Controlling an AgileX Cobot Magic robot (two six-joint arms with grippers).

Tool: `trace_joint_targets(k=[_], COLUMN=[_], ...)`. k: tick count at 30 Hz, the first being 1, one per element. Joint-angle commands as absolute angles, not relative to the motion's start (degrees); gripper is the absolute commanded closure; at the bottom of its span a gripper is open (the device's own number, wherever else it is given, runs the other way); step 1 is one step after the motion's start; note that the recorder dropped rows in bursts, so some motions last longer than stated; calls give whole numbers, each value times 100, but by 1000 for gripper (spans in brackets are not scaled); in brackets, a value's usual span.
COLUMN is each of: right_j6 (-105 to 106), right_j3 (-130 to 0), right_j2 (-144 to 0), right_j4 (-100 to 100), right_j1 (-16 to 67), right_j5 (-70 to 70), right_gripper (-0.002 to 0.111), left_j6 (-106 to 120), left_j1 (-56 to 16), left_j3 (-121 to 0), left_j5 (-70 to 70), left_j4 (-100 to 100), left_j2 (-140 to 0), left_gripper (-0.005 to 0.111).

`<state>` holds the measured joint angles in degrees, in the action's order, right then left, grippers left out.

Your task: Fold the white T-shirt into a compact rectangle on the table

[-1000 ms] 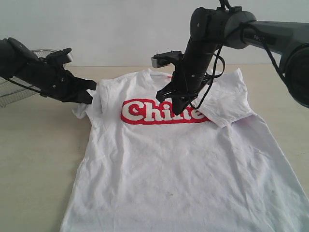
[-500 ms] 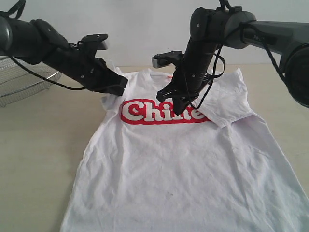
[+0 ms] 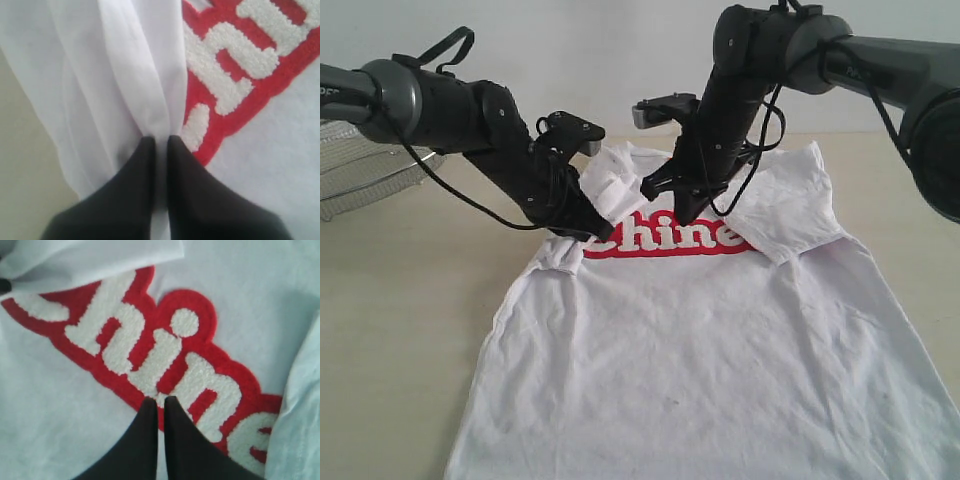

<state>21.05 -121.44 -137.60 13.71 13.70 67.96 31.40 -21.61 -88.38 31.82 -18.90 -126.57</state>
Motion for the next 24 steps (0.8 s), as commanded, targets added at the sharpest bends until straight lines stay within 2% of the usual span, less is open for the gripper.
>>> trace_joint_targets(k=[1,2,5,7,9,12,14,15,18,19,24], right_j6=[2453,2613,2674,2674,2674,2696,2696,2696,2696,2696,2736], right_j3=[-12546,-12557,-12557,-12557,-12557,-12557,-12557,-12557,-12557,-12557,-12557], right_j2=[-13717,-13717,-13777,-13807,-13836,-13871,-13896,-13923,-13991,-14010,-14082], right_j4=[2189,2491,2791,2840,2853,2870,2909,2989,3061,3061,3260], right_j1=[1376,1376,1436,1476,1519,1588,1602,1602,1602,1602,1638], right_j5=[6970,6970,6894,6770,6581,6324,6215,6182,6337,6351,6058], right_gripper=[108,108,108,108,108,108,108,108,108,108,108], left_j6=[3196,3196,3196,3196,3147,2973,2985,2997,2997,2997,2742], left_j1=[-2157,-2157,-2108,-2068,-2013,-1864,-1748,-1707,-1512,-1440,-1064], left_j3=[-9130,-9205,-9438,-9489,-9527,-9527,-9527,-9527,-9540,-9540,-9540], left_j5=[3433,3539,3845,3845,3723,3403,3137,3004,2543,2443,2183], left_j4=[-1841,-1841,-1826,-1766,-1530,-1246,-1218,-1192,-1087,-1087,-1200], left_j2=[-12537,-12526,-12527,-12515,-12496,-12486,-12486,-12498,-12551,-12565,-12565], left_gripper=[87,81,52,45,45,48,57,63,97,101,102])
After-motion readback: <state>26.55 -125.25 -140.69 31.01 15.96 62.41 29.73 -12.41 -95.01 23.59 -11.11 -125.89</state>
